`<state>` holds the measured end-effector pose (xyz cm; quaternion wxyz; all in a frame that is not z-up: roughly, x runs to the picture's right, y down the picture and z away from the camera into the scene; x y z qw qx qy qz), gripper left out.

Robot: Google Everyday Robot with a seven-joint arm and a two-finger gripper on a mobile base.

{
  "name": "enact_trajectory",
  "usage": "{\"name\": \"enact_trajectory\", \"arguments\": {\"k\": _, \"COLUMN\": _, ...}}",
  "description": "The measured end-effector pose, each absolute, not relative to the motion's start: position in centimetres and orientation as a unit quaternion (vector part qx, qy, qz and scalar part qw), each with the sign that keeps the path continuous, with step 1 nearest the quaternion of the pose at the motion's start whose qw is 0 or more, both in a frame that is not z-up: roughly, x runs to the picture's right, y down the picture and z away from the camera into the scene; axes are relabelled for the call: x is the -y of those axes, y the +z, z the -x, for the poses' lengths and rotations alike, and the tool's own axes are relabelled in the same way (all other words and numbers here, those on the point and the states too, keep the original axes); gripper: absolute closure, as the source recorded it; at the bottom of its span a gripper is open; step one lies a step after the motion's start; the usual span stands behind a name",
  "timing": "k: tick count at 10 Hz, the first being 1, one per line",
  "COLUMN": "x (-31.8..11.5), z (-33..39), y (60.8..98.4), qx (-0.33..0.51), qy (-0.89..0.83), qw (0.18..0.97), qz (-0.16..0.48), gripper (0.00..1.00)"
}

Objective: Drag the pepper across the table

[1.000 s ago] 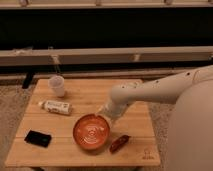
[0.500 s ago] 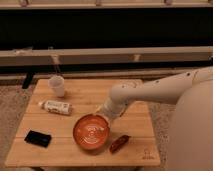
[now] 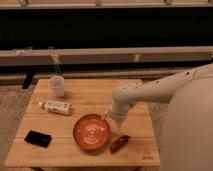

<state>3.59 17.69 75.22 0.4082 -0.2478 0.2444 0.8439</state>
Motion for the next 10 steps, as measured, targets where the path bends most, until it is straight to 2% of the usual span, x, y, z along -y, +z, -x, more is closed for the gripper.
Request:
{"name": "enact_trajectory", "arguments": {"k": 4, "x": -19.0, "z": -6.9, "y": 75.0, "qx": -0.28, "qy": 0.85, "qw": 0.393, "qz": 0.212, "gripper": 0.35}}
{"name": "enact_trajectory", "arguments": {"k": 10, "x": -23.2, "z": -10.6, "y": 76.2, "qx": -0.324, "qy": 0.86, "qw": 0.346, "qz": 0.187, "gripper": 0.35}}
